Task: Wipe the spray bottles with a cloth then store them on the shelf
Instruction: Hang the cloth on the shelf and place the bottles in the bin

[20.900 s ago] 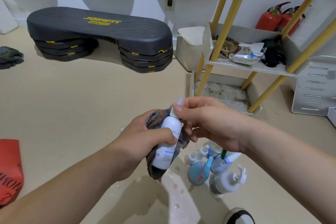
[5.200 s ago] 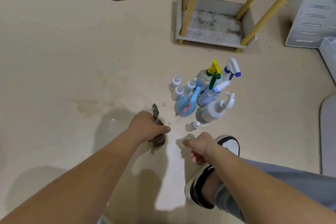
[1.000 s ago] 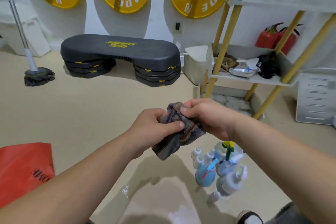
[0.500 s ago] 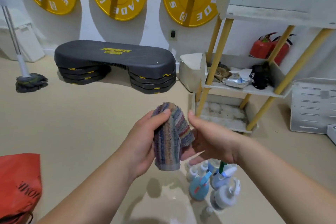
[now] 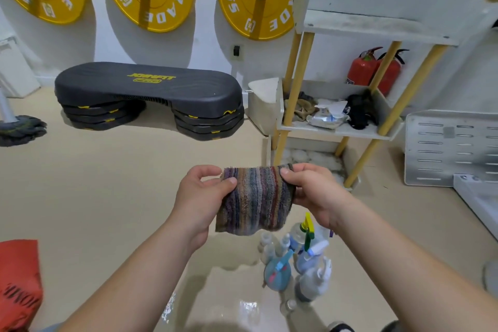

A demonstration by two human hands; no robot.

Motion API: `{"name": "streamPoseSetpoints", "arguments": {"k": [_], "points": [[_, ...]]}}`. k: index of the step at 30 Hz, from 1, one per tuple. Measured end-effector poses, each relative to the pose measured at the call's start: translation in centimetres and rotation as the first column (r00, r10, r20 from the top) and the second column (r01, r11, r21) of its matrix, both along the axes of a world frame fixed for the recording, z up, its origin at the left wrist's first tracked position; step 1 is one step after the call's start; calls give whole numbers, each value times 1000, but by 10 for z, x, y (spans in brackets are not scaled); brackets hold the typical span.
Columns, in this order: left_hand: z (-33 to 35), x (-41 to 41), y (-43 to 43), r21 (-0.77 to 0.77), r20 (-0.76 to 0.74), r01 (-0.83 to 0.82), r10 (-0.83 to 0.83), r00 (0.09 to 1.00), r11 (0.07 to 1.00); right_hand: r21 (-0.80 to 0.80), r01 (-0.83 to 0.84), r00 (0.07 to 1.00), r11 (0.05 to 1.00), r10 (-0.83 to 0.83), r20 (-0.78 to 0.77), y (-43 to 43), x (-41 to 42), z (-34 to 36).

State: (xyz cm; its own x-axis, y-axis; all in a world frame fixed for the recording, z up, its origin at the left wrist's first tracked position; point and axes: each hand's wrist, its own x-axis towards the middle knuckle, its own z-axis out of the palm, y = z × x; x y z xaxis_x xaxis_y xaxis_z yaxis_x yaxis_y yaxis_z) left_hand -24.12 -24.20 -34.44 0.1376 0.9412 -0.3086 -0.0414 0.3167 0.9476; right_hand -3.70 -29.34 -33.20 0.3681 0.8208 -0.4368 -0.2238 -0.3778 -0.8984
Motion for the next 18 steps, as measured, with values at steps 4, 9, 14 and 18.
{"name": "streamPoseSetpoints", "arguments": {"k": [4, 9, 14, 18], "points": [[0, -2, -7, 167, -159, 150, -124, 979, 974, 10, 78, 995, 997, -79, 68, -5, 1, 6], [17, -2, 13, 284, -461, 393, -235, 856, 875, -65, -185, 917, 980, 197, 346, -4, 7, 31], [61, 14, 43, 342, -788, 609, -135, 601, 716, -191, -216, 617, 957, 286, 733, 11, 3, 59], [109, 33, 70, 369, -702, 577, -188, 687, 729, -122, -188, 606, 974, 213, 766, 32, 37, 106]]}}
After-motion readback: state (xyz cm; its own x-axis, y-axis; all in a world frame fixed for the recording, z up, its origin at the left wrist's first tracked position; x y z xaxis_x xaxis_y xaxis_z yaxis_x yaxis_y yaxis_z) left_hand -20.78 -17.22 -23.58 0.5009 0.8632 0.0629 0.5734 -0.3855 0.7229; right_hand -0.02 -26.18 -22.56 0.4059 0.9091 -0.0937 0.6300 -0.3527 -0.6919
